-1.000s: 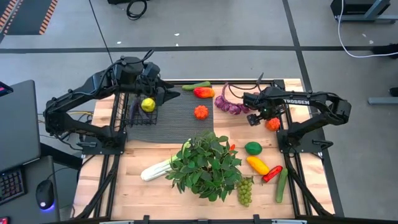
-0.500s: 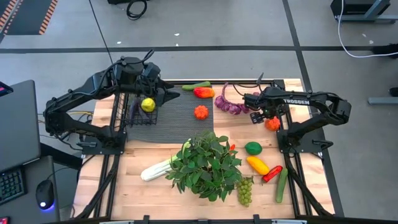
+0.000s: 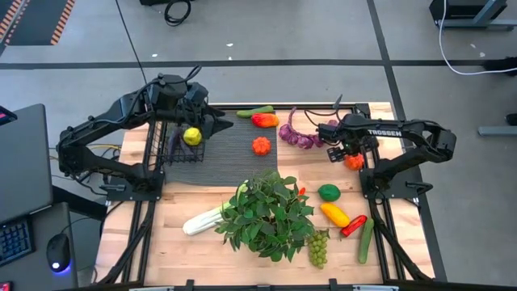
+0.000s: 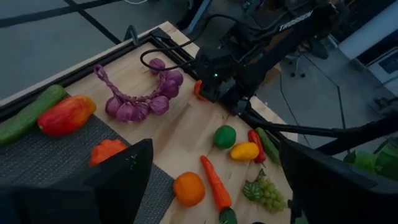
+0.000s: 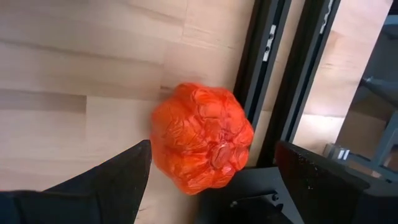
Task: Build produce basket
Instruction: Put the right orange pumpkin into the wire basket
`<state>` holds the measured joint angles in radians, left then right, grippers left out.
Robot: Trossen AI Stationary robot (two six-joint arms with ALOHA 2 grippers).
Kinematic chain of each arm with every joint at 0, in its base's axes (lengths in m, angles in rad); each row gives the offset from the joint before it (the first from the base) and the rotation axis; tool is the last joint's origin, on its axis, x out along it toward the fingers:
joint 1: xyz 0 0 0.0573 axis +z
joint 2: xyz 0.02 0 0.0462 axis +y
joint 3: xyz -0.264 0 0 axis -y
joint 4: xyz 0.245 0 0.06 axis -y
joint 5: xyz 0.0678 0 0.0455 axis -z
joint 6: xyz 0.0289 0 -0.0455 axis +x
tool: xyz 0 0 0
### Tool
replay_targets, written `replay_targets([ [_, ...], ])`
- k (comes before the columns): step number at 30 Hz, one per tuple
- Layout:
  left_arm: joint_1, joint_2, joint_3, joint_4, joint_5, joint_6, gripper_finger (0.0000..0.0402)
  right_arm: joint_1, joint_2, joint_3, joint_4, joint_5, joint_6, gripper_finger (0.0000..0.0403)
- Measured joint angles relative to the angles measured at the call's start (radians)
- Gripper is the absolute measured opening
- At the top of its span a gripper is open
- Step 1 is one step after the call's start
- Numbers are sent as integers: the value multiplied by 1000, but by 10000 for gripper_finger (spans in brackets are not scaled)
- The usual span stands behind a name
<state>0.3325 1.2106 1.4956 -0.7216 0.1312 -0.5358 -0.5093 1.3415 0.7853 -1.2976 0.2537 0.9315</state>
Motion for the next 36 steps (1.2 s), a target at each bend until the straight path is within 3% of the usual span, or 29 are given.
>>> replay_targets([
  [12, 0, -6, 0, -3, 58, 5, 355, -38, 0, -3, -45, 31, -246, 347],
  [18, -1, -7, 0, -30, 58, 5, 355, -38, 0, -43, -9, -37, -230, 347],
  [27, -1, 0, 0, -86, 27, -51, 355, -34, 0, -43, -11, -68, -289, 347],
  [36, 3, 1, 0, -85, -39, 2, 355, -34, 0, -43, 14, -91, -339, 347],
])
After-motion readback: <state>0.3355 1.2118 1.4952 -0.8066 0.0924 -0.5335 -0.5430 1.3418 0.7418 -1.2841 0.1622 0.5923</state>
